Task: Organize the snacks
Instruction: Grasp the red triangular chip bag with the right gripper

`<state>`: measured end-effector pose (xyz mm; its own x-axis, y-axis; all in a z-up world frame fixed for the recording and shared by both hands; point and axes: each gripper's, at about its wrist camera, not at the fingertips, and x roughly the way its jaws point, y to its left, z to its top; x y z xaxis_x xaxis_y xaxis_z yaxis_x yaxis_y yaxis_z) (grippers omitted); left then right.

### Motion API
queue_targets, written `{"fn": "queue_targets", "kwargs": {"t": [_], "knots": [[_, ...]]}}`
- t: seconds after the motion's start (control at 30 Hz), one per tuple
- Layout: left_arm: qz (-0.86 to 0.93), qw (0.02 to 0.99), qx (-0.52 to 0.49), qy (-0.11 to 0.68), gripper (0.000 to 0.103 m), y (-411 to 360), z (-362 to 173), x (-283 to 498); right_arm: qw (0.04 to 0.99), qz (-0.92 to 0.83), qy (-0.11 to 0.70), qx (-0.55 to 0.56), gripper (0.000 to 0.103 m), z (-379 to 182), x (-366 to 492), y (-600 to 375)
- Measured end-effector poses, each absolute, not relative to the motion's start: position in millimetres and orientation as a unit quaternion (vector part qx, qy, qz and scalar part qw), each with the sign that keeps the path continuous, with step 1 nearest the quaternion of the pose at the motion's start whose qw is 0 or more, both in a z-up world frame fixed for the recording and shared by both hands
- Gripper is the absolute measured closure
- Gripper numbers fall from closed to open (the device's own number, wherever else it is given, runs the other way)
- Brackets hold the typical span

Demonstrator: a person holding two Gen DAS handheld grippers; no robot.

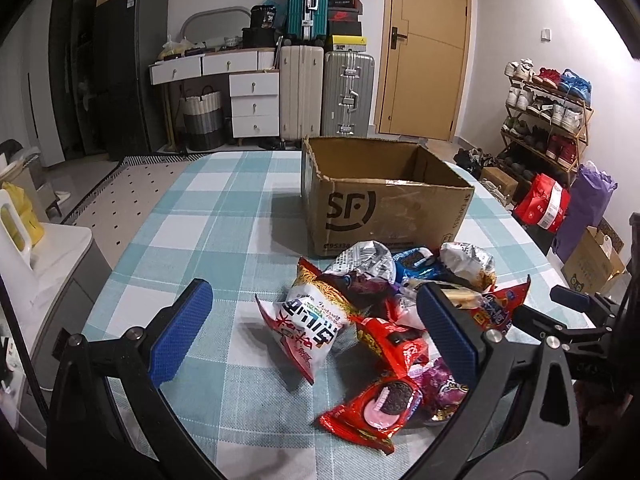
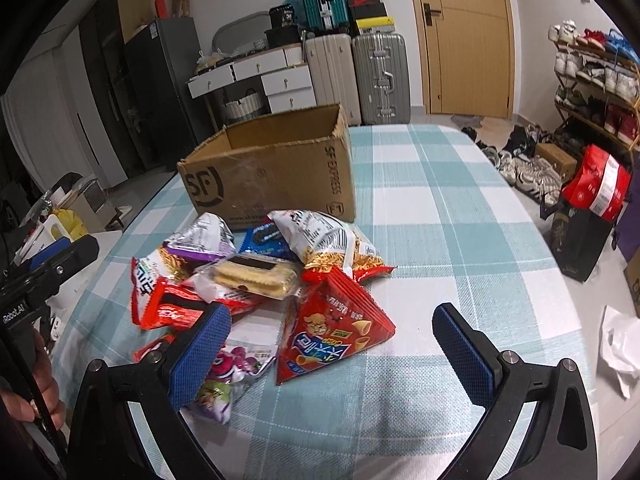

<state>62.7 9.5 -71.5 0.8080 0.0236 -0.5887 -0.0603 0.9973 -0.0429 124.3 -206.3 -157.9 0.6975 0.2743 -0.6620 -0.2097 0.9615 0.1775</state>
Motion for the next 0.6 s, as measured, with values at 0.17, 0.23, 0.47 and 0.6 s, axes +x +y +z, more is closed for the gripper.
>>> {"fn": "queue_targets", "kwargs": {"t": [0.17,0.23,0.47,0.6], "knots": [[0.023,0.949,-0.030,0.314,0.001,11,-79,72,0.914,0.133,0.380,0.052,0.000,-171,139,-209],[0.023,0.948,-0.029,0.316,0.001,11,-82,78,0.911,0.135,0.386,0.056,0.000,-176,146,-210],[0.023,0.945,-0.028,0.324,0.001,13,-92,88,0.898,0.147,0.409,0.071,0.000,-195,164,-213],[0.026,0.944,-0.029,0.328,0.001,15,-95,92,0.893,0.156,0.417,0.073,0.000,-203,172,-213]]}}
